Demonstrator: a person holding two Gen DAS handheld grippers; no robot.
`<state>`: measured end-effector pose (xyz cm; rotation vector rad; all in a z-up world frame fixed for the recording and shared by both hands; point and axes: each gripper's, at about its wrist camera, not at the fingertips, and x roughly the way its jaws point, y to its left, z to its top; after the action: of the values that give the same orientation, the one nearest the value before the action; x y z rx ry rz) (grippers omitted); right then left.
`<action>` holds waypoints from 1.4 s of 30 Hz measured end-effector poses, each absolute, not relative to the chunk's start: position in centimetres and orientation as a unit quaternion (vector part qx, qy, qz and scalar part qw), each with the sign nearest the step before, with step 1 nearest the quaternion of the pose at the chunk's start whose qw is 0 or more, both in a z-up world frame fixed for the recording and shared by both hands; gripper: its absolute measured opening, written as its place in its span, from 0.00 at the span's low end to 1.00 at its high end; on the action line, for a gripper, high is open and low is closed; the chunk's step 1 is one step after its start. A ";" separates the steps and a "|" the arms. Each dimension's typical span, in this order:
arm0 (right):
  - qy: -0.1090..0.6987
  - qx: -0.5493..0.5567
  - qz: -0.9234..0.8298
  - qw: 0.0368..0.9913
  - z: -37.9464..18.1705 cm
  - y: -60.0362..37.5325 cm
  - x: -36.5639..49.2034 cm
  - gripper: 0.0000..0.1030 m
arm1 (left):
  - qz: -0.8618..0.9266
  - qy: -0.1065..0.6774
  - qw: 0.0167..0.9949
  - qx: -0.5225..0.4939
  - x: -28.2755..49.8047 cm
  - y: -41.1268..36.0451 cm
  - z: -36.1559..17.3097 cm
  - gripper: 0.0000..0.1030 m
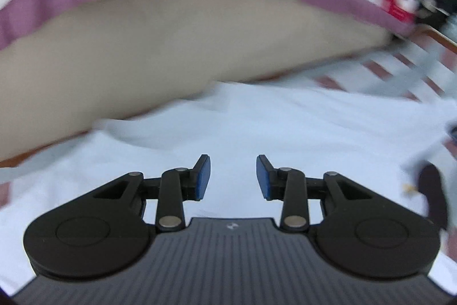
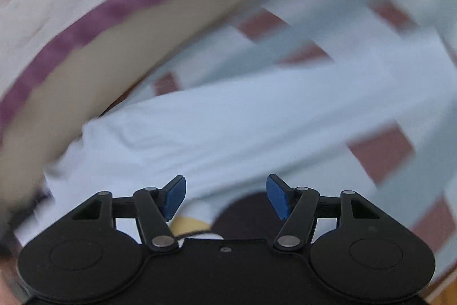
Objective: Fold clothes
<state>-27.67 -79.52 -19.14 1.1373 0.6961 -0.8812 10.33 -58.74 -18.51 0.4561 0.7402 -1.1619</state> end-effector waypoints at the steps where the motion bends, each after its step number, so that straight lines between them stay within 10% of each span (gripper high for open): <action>1: 0.297 0.531 -0.400 0.685 -19.7 -80.6 -28.8 0.66 | -0.541 0.333 0.739 0.225 8.0 -59.6 -18.7 0.34; 21: 0.202 0.444 -0.587 0.646 -25.7 -86.5 -39.5 0.66 | -0.561 0.321 0.698 0.309 -4.9 -64.0 -23.6 0.44; 23: 0.208 0.402 -0.596 0.663 -25.8 -86.5 -39.1 0.46 | -0.561 0.345 0.698 0.281 -4.1 -63.9 -23.5 0.42; 24: 0.223 0.382 -0.592 0.674 -25.8 -86.6 -38.8 0.06 | -0.561 0.352 0.697 0.275 -3.9 -63.8 -23.5 0.41; 42: 0.298 0.321 -0.636 0.636 -23.3 -85.9 -37.2 0.05 | -0.562 0.382 0.687 0.258 -2.5 -60.9 -22.0 0.42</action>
<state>-37.23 -85.94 -23.29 0.7328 0.6805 -1.4534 -2.51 -60.94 -22.01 0.5768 0.8558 -1.2574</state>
